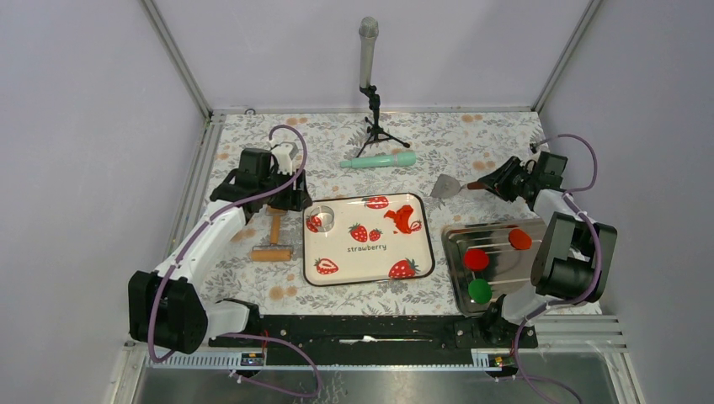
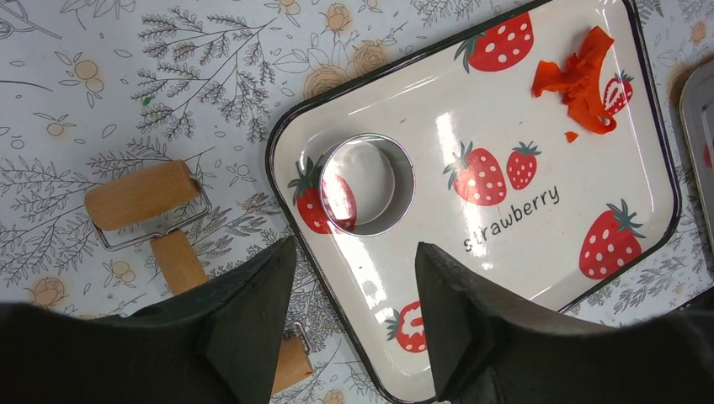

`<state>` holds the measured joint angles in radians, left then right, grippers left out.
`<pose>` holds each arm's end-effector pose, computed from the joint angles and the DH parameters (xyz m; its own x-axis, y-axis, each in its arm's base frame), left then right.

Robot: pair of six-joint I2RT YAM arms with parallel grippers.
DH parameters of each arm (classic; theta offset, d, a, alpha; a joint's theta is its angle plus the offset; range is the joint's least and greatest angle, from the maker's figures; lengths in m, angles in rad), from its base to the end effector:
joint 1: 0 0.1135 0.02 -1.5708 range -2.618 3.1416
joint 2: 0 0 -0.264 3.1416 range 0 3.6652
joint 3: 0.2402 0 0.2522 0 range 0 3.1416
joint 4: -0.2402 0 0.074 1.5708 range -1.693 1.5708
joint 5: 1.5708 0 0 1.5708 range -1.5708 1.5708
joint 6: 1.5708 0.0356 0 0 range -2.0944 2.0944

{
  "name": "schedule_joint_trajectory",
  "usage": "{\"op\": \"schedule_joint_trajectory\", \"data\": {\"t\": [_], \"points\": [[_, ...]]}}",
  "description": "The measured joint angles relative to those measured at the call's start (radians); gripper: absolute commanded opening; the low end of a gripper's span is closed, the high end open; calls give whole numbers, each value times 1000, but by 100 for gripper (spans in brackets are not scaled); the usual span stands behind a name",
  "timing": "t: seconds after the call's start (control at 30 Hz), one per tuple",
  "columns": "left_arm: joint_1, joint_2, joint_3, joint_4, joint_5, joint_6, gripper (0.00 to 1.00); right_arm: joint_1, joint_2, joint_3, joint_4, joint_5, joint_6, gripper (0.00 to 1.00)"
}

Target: Roll out the dumpling wrappers from the dough

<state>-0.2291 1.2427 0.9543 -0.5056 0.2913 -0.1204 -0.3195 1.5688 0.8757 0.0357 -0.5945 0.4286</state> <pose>0.2534 -0.0696 0.2742 -0.7392 0.0542 -0.6713 0.3272 0.9001 -0.2875 0.3178 -0.0841 0.2039 -0.5944 0.5593 -0.5777 0.0949 0.7623 0.6403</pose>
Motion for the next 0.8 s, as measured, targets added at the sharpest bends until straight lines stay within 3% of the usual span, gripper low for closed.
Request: {"op": "schedule_joint_trajectory", "data": {"t": [0.13, 0.37, 0.5, 0.8], "points": [[0, 30, 0, 6, 3, 16, 49, 0, 5, 0, -5, 8, -4, 21], [-8, 166, 25, 8, -1, 48, 50, 0, 2, 34, -87, 13, -56, 49], [-12, 238, 50, 7, -8, 53, 50, 0, -21, 69, -193, 67, -154, 60], [-19, 336, 68, 5, -17, 60, 49, 0, -109, 167, -422, 249, -376, 64]]}}
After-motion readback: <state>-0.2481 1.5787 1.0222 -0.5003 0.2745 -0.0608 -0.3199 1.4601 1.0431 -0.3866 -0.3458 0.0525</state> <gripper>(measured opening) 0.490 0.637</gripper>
